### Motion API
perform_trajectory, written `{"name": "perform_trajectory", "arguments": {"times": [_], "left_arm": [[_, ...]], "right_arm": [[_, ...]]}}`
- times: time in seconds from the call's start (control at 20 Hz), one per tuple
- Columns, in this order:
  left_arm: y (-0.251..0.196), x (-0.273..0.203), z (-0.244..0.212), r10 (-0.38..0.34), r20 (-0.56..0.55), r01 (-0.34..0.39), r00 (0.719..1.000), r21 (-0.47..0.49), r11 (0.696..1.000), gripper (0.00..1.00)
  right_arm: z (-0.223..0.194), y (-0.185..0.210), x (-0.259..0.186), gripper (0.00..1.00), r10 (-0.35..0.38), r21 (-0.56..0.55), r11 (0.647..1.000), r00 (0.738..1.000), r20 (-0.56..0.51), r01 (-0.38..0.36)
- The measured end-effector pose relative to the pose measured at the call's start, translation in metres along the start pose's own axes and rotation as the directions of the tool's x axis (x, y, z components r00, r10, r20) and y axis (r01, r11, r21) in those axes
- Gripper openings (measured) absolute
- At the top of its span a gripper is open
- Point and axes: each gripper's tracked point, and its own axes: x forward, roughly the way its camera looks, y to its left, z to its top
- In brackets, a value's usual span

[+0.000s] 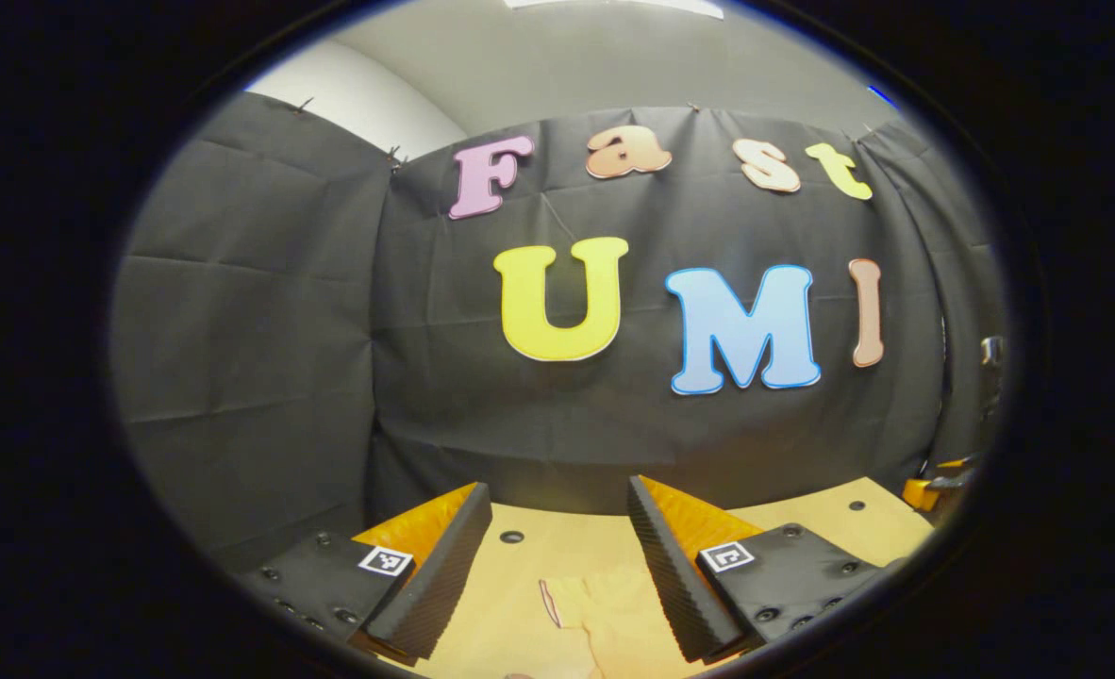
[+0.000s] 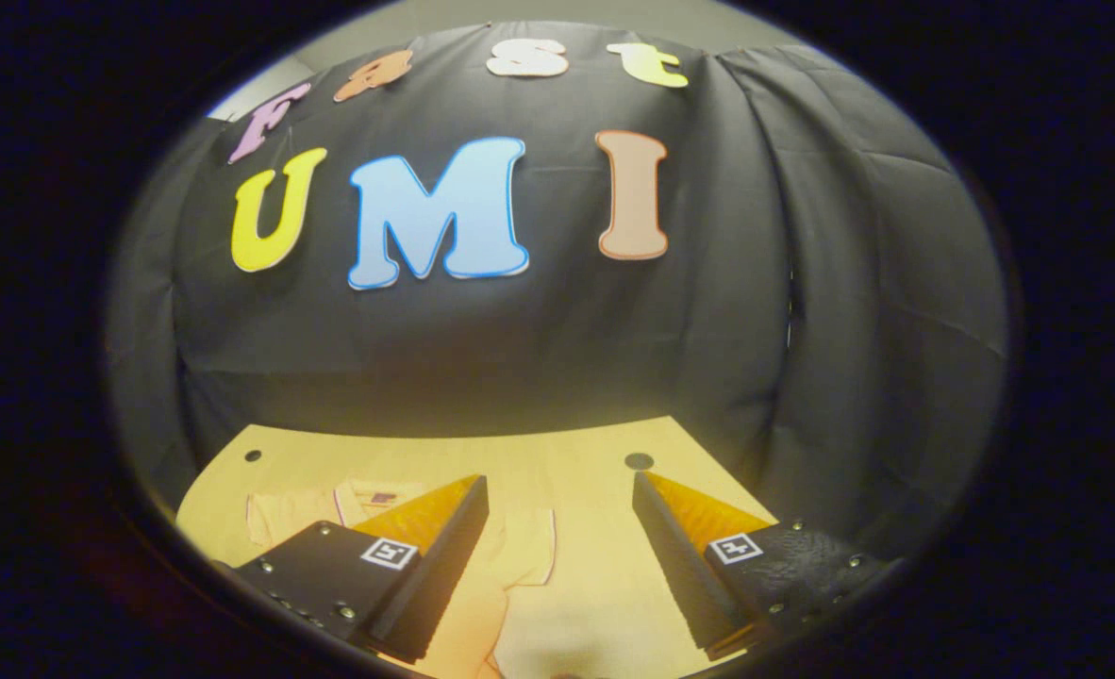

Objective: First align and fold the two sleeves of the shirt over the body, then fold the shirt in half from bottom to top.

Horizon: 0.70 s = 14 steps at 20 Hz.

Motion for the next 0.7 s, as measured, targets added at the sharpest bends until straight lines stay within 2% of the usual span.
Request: {"name": "perform_trajectory", "arguments": {"times": [0.15,0.2,0.4,0.7], "left_arm": [[0.004,0.000,-0.006,0.030,-0.048,-0.029,0.998,0.014,0.999,0.95],[0.005,0.000,-0.006,0.041,-0.055,-0.040,0.998,0.017,0.999,0.95],[0.009,0.004,-0.002,0.113,-0.071,-0.110,0.991,0.044,0.993,0.95],[0.013,0.004,0.006,0.194,-0.109,-0.190,0.975,0.043,0.981,0.95]], "right_arm": [[-0.065,-0.004,0.060,0.97,-0.008,0.044,0.999,0.983,-0.185,0.016],[-0.085,-0.004,0.076,0.94,-0.010,0.045,0.999,0.972,-0.237,0.021],[-0.145,-0.003,0.115,0.97,-0.009,0.078,0.996,0.920,-0.391,0.043],[-0.184,-0.003,0.135,0.97,-0.027,0.037,0.998,0.877,-0.480,0.051]]}}
